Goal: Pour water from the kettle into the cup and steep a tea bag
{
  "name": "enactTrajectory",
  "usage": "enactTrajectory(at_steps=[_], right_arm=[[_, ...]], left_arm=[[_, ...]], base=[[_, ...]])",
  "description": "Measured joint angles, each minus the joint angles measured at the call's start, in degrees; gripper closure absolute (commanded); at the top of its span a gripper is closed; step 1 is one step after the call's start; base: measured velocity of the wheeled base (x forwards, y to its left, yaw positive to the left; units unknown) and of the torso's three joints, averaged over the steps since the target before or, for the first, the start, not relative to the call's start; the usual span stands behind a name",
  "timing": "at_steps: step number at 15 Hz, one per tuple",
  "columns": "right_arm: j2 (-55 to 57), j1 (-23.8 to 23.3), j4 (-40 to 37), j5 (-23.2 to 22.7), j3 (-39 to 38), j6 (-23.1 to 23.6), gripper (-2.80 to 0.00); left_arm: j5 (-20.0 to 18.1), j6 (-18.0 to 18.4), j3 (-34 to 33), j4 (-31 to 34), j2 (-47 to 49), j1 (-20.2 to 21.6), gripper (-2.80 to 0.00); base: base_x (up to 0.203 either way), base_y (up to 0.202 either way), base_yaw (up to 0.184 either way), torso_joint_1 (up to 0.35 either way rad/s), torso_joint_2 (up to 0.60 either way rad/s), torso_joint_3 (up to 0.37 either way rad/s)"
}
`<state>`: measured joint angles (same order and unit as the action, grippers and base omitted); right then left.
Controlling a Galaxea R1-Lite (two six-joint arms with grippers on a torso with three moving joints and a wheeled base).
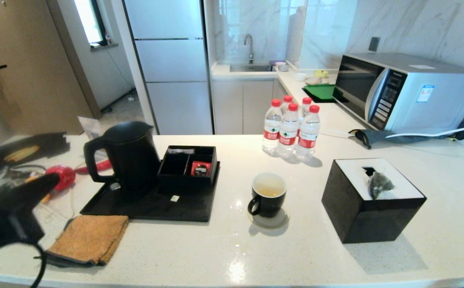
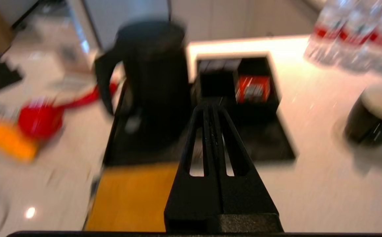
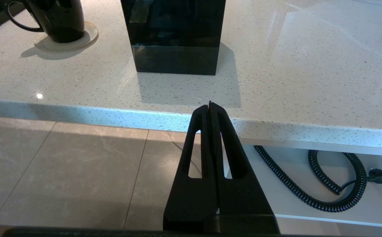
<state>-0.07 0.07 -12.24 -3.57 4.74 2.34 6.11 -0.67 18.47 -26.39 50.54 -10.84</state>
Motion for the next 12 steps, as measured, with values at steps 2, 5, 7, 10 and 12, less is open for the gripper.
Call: enactTrajectory(at_steps=[2, 5, 7, 10, 12], right_arm=[[0.0, 0.0, 0.0, 0.0, 0.0, 0.0, 0.0], [0.0, 0.0, 0.0, 0.0, 0.0, 0.0, 0.0], [0.0, 0.0, 0.0, 0.0, 0.0, 0.0, 0.0], [0.0, 0.0, 0.0, 0.0, 0.0, 0.0, 0.0], [0.0, 0.0, 0.0, 0.0, 0.0, 0.0, 0.0]], left_arm=[[-0.5, -0.2, -9.9, 0.9, -10.0, 3.7, 0.0], [-1.4, -0.1, -16.1, 8.4, -24.0, 6.9, 0.0], [-3.9, 0.3, -17.5, 17.8, -32.6, 8.5, 0.0], [-6.0, 0.3, -18.3, 25.7, -42.4, 10.4, 0.0], [-6.7, 1.3, -18.4, 25.8, -47.0, 10.7, 0.0]], base=[[0.0, 0.0, 0.0, 0.0, 0.0, 0.0], [0.0, 0.0, 0.0, 0.0, 0.0, 0.0], [0.0, 0.0, 0.0, 0.0, 0.0, 0.0], [0.0, 0.0, 0.0, 0.0, 0.0, 0.0], [0.0, 0.0, 0.0, 0.0, 0.0, 0.0]])
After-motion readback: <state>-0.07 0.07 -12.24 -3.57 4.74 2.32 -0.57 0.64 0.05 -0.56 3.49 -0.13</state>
